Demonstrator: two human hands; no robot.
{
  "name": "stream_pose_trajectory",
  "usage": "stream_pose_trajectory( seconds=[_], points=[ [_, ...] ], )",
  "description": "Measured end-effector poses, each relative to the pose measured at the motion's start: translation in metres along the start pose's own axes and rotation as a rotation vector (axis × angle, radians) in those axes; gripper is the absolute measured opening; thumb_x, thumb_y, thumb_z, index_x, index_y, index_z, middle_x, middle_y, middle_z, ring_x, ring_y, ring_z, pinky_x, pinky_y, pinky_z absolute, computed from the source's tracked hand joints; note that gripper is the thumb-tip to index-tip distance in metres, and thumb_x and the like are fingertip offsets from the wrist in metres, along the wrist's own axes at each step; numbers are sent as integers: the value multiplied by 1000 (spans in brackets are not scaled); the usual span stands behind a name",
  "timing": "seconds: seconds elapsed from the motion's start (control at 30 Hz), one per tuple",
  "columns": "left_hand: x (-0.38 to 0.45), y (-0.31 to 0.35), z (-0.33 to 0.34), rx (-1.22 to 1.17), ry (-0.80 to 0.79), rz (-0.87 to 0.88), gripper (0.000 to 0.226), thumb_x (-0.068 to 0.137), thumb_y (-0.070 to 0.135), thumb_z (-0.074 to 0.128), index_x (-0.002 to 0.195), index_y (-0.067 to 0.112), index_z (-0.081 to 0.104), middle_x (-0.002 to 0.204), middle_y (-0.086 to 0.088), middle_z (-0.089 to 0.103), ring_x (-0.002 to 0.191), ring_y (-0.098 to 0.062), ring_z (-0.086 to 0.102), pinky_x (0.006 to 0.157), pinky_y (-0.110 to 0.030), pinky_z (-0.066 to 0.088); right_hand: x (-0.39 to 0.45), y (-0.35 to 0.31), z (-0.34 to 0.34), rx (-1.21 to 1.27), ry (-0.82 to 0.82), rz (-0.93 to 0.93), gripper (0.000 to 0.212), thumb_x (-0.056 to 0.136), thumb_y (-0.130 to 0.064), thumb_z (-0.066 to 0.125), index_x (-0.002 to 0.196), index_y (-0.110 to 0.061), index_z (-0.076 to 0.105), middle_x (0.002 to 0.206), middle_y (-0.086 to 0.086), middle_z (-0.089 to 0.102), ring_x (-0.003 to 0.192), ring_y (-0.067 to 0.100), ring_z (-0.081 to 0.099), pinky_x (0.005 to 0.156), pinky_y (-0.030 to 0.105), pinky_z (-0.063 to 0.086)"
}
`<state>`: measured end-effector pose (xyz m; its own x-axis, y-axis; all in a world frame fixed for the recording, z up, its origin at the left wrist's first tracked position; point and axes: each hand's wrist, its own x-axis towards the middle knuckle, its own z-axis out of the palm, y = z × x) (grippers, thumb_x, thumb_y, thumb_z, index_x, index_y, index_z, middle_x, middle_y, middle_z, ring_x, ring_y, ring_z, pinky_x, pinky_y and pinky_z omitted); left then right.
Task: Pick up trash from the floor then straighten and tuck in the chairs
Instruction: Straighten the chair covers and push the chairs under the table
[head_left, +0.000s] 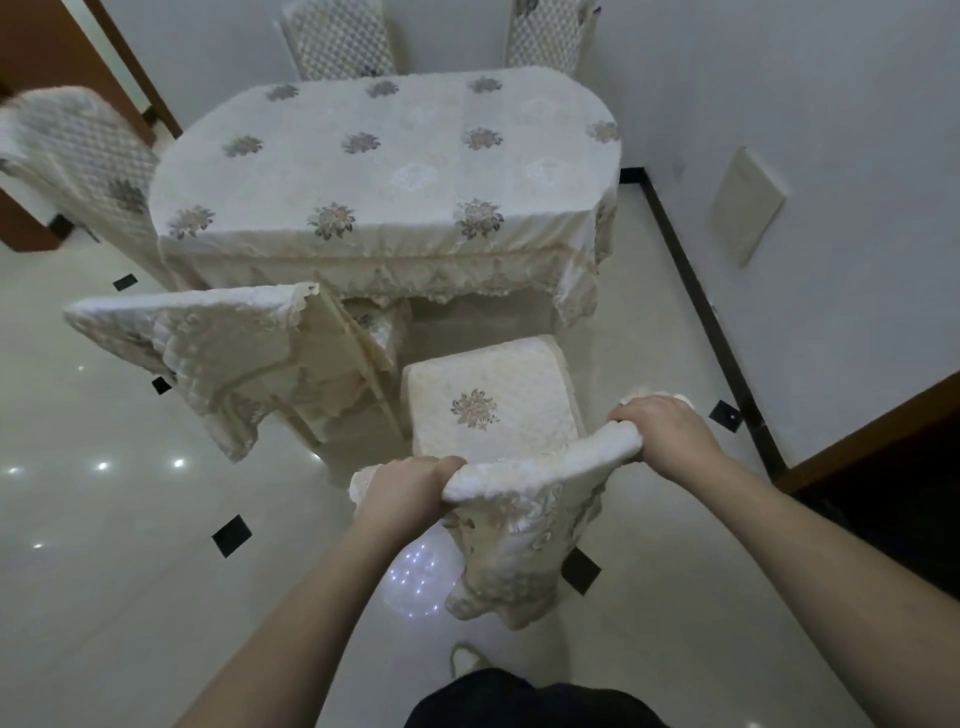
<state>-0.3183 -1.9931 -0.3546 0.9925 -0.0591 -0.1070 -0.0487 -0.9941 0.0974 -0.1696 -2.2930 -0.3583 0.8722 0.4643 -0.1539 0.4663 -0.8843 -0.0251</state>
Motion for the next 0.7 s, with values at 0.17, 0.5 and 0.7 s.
stream_pose_trajectory(
  seconds=[0.17, 0.5, 0.7],
  points=[
    [36, -19, -11, 22, -3, 67, 19, 85, 40, 52, 99, 29, 57, 85, 2, 66, 78, -26, 63, 59, -30, 41, 36, -6, -13, -13, -137, 88, 29, 68, -34, 68, 95, -43, 64, 96, -15, 64, 85, 12, 54, 70, 23, 33],
    [77, -55, -31, 85, 10, 170, 24, 80, 36, 58, 104, 31, 59, 83, 4, 67, 74, -23, 63, 55, -29, 43, 70, -6, -16, 49, -54, 104, 20, 62, -27, 69, 71, -37, 54, 73, -11, 55, 74, 14, 55, 64, 27, 36],
    [107, -72, -51, 99, 18, 181, 30, 78, 45, 62, 106, 36, 62, 86, 6, 69, 79, -21, 65, 56, -29, 41, 85, -6, -18, 41, 42, 106, 24, 67, -33, 70, 88, -41, 63, 87, -11, 62, 85, 14, 59, 68, 28, 39]
  ],
)
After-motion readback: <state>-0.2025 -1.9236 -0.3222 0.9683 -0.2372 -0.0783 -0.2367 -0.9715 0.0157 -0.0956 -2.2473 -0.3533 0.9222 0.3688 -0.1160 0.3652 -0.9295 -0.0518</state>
